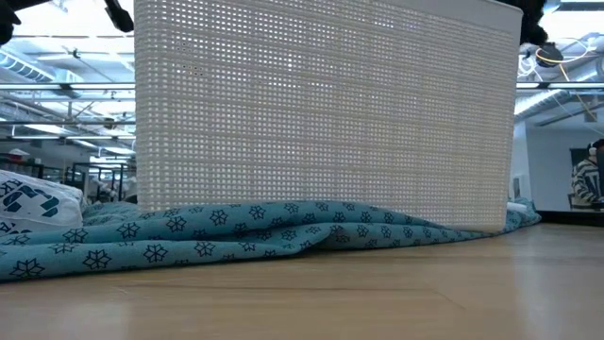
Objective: Pick & place medical supplies in basket/bin
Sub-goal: Put the white gauze into the white bin
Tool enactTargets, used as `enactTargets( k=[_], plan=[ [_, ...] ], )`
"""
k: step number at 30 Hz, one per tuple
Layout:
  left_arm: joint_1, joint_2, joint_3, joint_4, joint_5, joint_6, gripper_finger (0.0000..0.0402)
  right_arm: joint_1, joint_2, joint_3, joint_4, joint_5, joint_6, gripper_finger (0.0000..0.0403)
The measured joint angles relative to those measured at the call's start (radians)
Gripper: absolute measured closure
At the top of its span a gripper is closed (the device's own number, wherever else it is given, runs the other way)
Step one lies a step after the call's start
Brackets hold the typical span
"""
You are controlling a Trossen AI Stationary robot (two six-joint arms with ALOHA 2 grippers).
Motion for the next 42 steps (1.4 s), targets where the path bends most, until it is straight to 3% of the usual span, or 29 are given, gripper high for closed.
enactTargets(
  k=[4, 12, 18, 24, 28, 42],
  plan=[
    [0.000, 0.003, 0.010, -0.015, -0.009, 0.014, 0.0339, -0.052, 0.045, -0.050, -0.136, 0.001, 0.036, 0.0403],
    [0.000, 0.003, 0.010, -0.045, -0.008, -0.035, 0.0339, -0.212, 0.045, -0.284, -0.022, -0.156, 0.036, 0.0393],
    [0.000, 0.003, 0.010, -0.046, -0.008, -0.058, 0.0339, -0.293, 0.039, -0.425, 0.113, -0.214, -0.014, 0.0337],
    [0.000, 0.003, 0.010, -0.046, -0.007, -0.061, 0.0339, -0.348, 0.043, -0.493, 0.313, -0.232, -0.114, 0.0263],
    [0.000, 0.003, 0.010, -0.046, -0.007, -0.063, 0.0339, -0.405, 0.059, -0.542, 0.428, -0.273, -0.142, 0.0235],
    [0.000, 0.003, 0.010, -0.066, -0.008, -0.110, 0.0339, -0.477, 0.124, -0.621, 0.563, -0.256, -0.211, 0.0234]
  ],
)
